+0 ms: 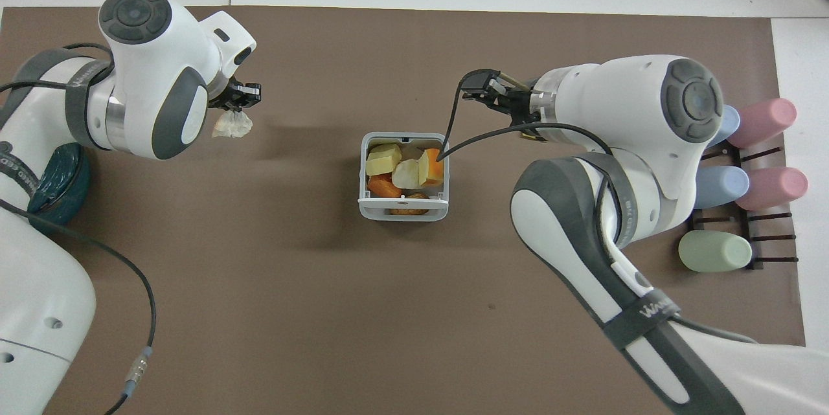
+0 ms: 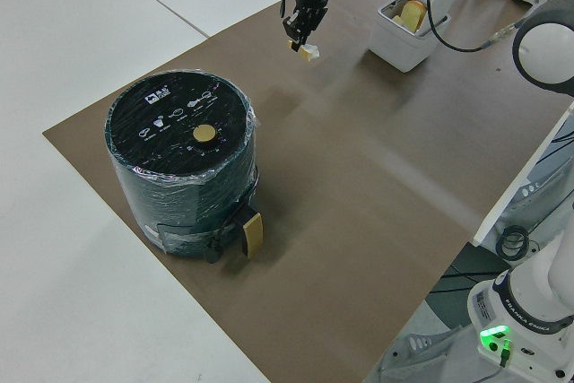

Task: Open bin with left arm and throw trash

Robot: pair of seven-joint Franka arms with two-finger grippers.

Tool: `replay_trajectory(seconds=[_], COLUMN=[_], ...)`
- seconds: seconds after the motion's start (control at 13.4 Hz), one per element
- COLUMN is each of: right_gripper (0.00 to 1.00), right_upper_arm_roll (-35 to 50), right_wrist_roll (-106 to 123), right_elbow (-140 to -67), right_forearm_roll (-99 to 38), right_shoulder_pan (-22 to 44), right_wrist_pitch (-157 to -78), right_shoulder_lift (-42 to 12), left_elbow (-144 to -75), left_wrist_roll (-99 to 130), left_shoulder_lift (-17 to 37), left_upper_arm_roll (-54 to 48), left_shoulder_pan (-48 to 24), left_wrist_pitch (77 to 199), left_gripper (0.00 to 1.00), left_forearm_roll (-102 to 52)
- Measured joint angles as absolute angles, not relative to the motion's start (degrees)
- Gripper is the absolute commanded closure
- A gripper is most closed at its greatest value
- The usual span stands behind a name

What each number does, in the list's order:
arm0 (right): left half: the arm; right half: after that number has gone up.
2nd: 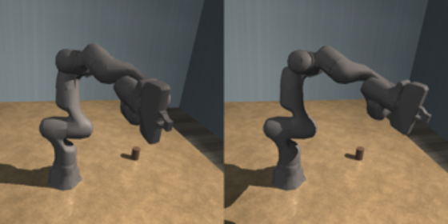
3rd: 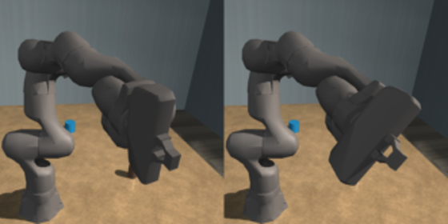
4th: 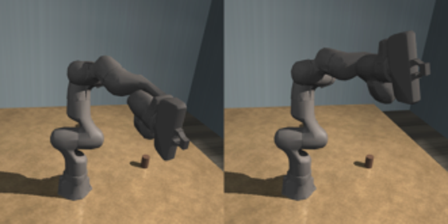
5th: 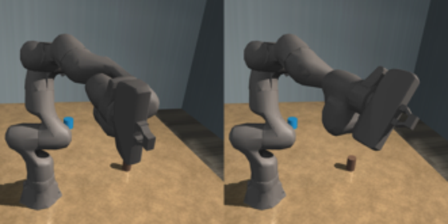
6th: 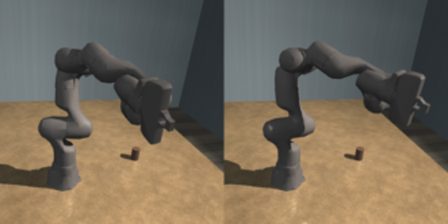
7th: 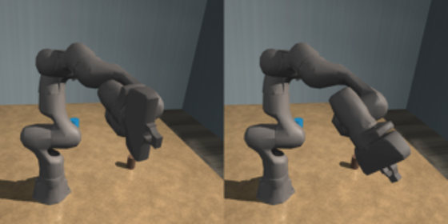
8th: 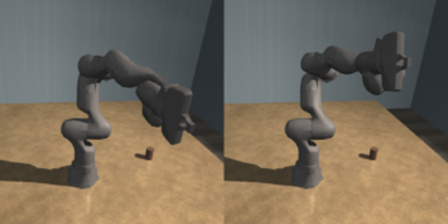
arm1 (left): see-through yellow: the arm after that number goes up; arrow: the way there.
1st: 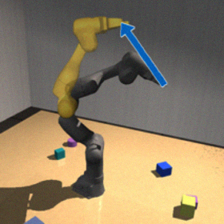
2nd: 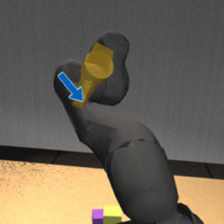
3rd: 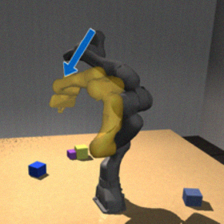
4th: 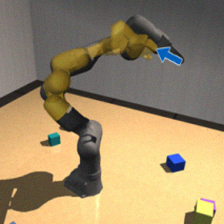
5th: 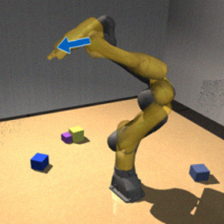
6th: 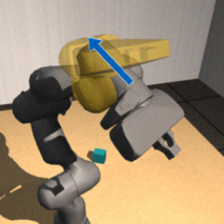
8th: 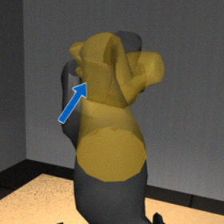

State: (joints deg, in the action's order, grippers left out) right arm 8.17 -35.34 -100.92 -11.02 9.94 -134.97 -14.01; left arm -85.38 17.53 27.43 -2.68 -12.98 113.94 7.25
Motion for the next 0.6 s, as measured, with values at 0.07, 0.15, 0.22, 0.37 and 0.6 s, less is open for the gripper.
replay_trajectory(seconds=[0.07, 0.15, 0.22, 0.37, 0.6], right_gripper=[0.00, 0.00, 0.00, 0.00, 0.00], right_upper_arm_roll=[8.14, 8.09, 8.04, 7.93, 7.94], right_wrist_roll=[-31.06, -25.40, -20.28, -11.21, -6.43], right_elbow=[-101.13, -101.45, -101.80, -102.35, -102.83], right_forearm_roll=[-9.82, -9.40, -9.27, -7.39, -4.14], right_shoulder_pan=[8.18, 6.28, 4.55, 1.47, 0.18], right_wrist_pitch=[-134.14, -133.51, -133.24, -133.16, -133.91], right_shoulder_lift=[-14.10, -14.25, -14.46, -15.37, -18.10], left_elbow=[-84.70, -84.25, -84.13, -84.11, -84.12], left_wrist_roll=[20.02, 22.58, 24.92, 30.39, 40.25], left_shoulder_lift=[26.79, 25.90, 25.02, 23.27, 22.45], left_upper_arm_roll=[-2.82, -2.91, -2.96, -3.03, -3.22], left_shoulder_pan=[-14.28, -15.73, -17.09, -20.06, -25.03], left_wrist_pitch=[111.84, 109.90, 108.70, 107.46, 107.22], left_gripper=[1.00, 1.00, 1.00, 1.00, 1.00], left_forearm_roll=[6.48, 5.01, 3.77, 1.77, 0.14])
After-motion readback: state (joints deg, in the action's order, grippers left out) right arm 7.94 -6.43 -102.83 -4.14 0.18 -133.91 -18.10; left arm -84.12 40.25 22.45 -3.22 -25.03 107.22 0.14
